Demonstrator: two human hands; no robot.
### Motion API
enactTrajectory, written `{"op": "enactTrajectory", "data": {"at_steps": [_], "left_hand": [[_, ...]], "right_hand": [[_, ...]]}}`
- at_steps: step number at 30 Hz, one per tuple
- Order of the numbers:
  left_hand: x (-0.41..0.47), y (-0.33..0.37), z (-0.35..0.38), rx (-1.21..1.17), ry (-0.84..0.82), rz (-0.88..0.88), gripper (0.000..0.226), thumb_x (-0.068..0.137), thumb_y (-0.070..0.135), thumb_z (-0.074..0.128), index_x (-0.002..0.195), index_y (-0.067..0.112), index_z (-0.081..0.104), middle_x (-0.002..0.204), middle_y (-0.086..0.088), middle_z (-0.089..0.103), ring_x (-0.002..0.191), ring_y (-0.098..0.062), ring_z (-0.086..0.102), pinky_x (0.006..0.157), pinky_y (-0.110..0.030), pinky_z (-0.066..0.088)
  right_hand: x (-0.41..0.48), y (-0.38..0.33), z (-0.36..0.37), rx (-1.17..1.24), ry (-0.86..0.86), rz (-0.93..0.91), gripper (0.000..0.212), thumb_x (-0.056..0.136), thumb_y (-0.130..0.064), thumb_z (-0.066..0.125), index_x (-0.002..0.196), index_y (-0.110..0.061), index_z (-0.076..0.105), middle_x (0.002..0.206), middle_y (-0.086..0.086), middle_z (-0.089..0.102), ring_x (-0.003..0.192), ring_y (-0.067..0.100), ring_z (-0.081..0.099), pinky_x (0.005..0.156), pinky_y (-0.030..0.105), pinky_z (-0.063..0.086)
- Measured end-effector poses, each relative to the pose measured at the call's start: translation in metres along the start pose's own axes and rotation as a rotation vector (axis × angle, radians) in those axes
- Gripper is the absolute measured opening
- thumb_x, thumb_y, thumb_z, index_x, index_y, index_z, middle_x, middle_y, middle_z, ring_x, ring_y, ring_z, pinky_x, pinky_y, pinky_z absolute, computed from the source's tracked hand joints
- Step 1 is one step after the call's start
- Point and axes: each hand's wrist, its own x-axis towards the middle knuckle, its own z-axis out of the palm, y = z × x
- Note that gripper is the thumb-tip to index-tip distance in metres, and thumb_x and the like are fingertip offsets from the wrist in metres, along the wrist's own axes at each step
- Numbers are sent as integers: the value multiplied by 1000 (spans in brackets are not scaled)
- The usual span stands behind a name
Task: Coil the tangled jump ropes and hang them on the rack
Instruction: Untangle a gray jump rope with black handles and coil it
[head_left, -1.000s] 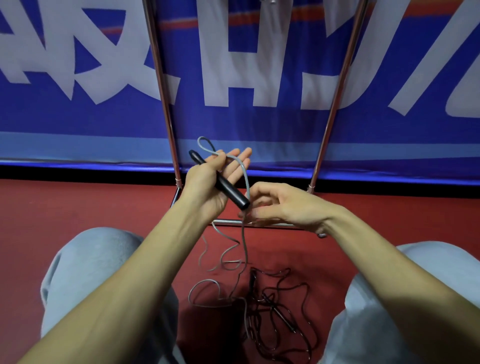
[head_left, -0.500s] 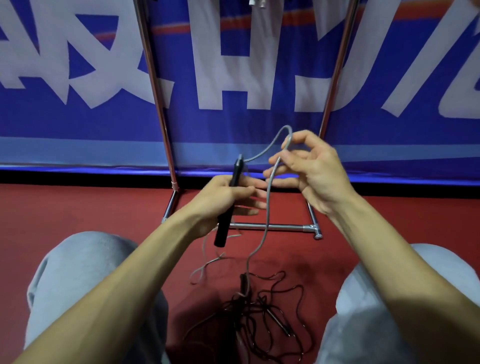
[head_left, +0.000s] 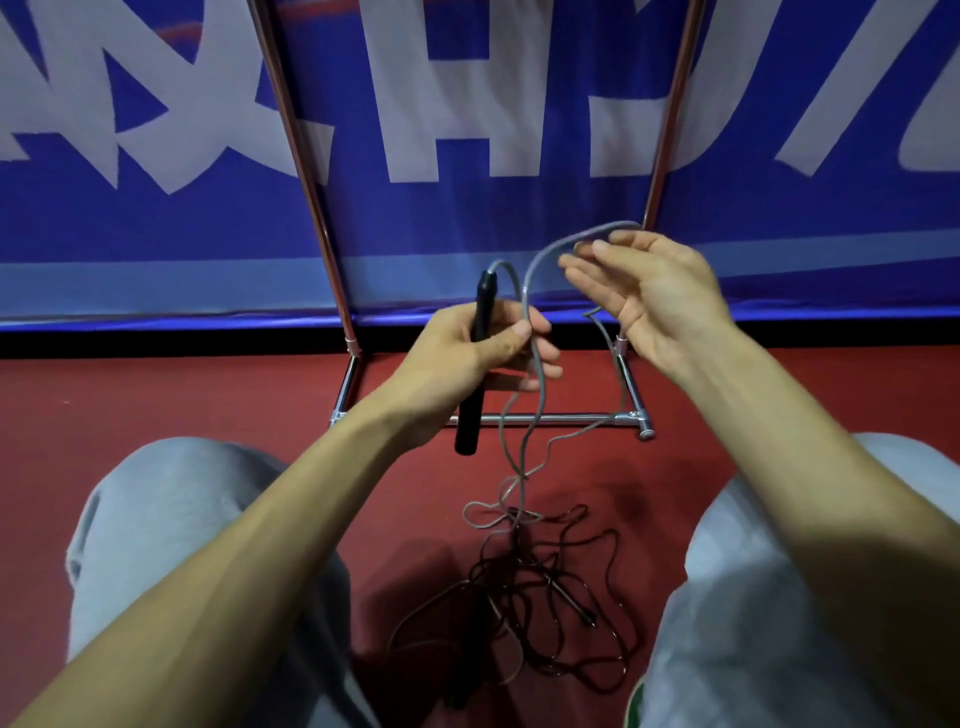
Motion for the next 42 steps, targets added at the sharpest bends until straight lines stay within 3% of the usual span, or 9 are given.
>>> {"op": "enactTrajectory", "data": {"at_steps": [5, 10, 14, 20, 25, 29, 32, 35, 42], "left_hand": [[5, 14, -6, -377, 210, 67, 14, 100, 7, 43, 94, 7, 55, 78, -7, 72, 79, -23, 73, 69, -30, 60], [8, 21, -21, -703, 353, 88, 13, 101, 8, 42, 96, 6, 53, 84, -13, 73, 85, -27, 73, 74, -34, 60], [7, 22, -32, -883, 397, 102, 13, 102, 8, 41, 101, 6, 53, 93, -14, 72, 86, -26, 73, 73, -31, 60], [8, 24, -39, -956, 428, 119, 12, 101, 7, 44, 95, 5, 54, 89, -15, 73, 86, -28, 73, 72, -31, 60], [12, 18, -38, -737, 447, 92, 15, 102, 9, 40, 105, 6, 54, 95, -14, 72, 86, -23, 73, 72, -28, 59], [13, 9, -27, -295, 408, -52, 18, 100, 7, 42, 102, 8, 60, 84, -9, 72, 81, -21, 71, 73, -30, 58], [9, 2, -17, 1, 230, -151, 21, 98, 4, 44, 98, 12, 63, 76, 1, 73, 75, -12, 69, 77, -31, 54], [5, -5, -10, 188, 15, -200, 21, 98, 2, 46, 101, 11, 65, 88, -9, 72, 82, -16, 68, 82, -30, 53], [-1, -5, 3, 239, -207, -70, 17, 97, 3, 50, 102, 7, 66, 84, -11, 68, 80, -15, 66, 76, -19, 50]], "right_hand": [[-3, 7, 3, -241, -79, 103, 14, 91, 6, 51, 96, -7, 52, 92, 14, 70, 78, 27, 73, 70, 32, 60], [-17, 22, 9, -684, -461, 252, 29, 91, 9, 43, 101, -10, 62, 99, 8, 73, 89, 20, 71, 85, 33, 54], [-26, 31, 15, -781, -643, 261, 17, 95, -6, 52, 103, -12, 66, 98, 7, 72, 89, 20, 68, 86, 37, 52], [-32, 34, 22, -772, -656, 167, 12, 92, -1, 57, 93, -10, 64, 79, 2, 68, 81, 30, 72, 71, 40, 60], [-30, 28, 21, -707, -558, 69, 16, 90, 4, 58, 102, -6, 58, 75, 8, 67, 70, 31, 71, 65, 44, 60], [-26, 16, 22, -546, -464, -17, 18, 88, 7, 57, 98, -7, 53, 76, 16, 64, 61, 29, 69, 56, 40, 60], [-20, 7, 18, -418, -351, -81, 18, 88, 8, 56, 95, -8, 52, 76, 15, 64, 59, 27, 68, 53, 36, 58], [-13, 0, 11, -279, -215, -145, 17, 88, 7, 56, 95, -8, 51, 75, 13, 65, 59, 26, 68, 55, 37, 58], [1, -5, -5, -85, 118, -166, 22, 87, 6, 59, 102, -5, 47, 77, 15, 64, 64, 27, 71, 60, 33, 58]]}}
